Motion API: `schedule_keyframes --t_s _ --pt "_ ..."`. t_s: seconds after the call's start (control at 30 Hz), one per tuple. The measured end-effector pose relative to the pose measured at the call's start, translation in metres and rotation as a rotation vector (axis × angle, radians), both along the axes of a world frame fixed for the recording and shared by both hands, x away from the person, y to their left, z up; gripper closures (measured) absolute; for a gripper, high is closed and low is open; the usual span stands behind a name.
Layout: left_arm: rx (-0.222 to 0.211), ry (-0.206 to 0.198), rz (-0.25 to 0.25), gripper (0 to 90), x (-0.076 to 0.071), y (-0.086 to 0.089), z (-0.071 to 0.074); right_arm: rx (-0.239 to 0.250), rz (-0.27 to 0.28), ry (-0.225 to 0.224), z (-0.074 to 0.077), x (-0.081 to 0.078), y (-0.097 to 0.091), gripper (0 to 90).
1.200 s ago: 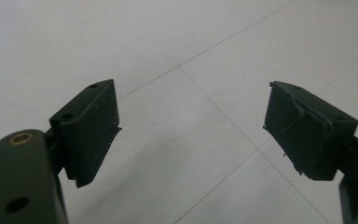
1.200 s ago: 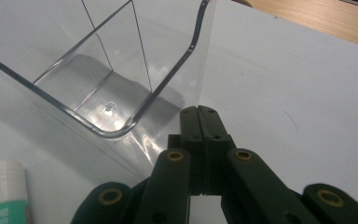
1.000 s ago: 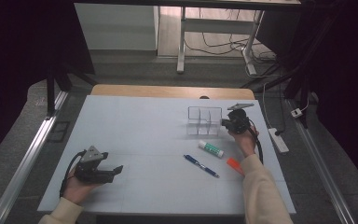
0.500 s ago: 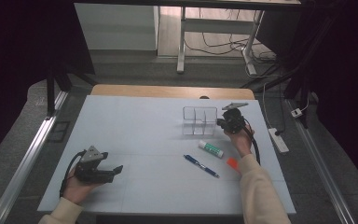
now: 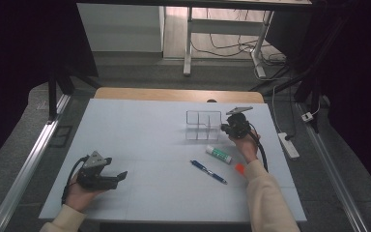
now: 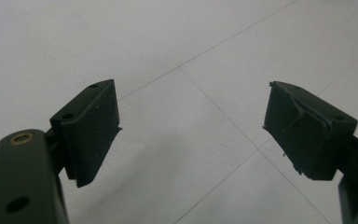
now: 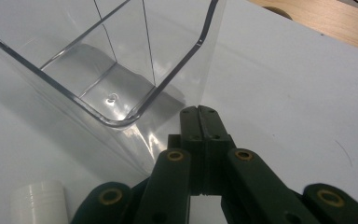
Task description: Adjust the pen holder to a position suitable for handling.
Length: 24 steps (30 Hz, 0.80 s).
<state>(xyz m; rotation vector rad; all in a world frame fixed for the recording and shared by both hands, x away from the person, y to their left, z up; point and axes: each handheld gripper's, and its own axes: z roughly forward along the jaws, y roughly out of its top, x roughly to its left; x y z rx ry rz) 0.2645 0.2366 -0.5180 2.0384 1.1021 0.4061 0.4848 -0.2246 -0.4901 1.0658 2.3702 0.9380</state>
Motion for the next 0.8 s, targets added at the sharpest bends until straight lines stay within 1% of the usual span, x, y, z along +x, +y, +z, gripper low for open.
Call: schedule_keyframes --t_s 0.1,0.2,0.4,0.5,0.8 --pt "0.001 0.000 0.000 18.0 0.000 0.000 0.000 -0.002 0.007 0.004 0.000 -0.001 0.003 89.8" --pt "0.004 0.000 -0.002 18.1 0.000 0.000 0.000 -0.001 0.008 -0.001 0.000 -0.001 0.005 89.8" --pt "0.004 0.001 -0.001 18.0 0.000 0.000 -0.001 -0.015 0.031 -0.001 0.000 -0.003 0.014 89.8" --pt "0.006 0.002 -0.002 18.0 0.000 -0.001 -0.001 0.001 0.042 0.004 0.000 -0.004 0.018 89.7" --pt "0.008 0.003 -0.004 18.0 0.000 -0.001 -0.001 -0.005 0.062 0.004 0.000 -0.006 0.028 89.7"
